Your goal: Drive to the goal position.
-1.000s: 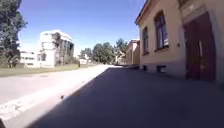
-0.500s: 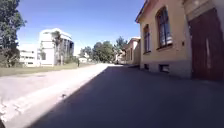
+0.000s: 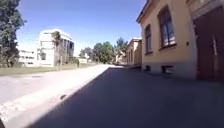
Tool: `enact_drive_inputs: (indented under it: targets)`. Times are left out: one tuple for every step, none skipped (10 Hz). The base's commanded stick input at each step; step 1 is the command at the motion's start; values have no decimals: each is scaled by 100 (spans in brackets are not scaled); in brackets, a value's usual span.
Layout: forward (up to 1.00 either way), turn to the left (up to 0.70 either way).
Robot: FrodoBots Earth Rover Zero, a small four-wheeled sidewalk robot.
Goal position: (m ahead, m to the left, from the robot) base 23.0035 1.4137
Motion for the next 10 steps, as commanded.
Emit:
enact_drive_inputs:
  targets:
    - [60,0]
    - [60,0]
    - [60,0]
    - [60,0]
    - [60,0]
    - [60,0]
    - [60,0]
    - [60,0]
    - [60,0]
    - [60,0]
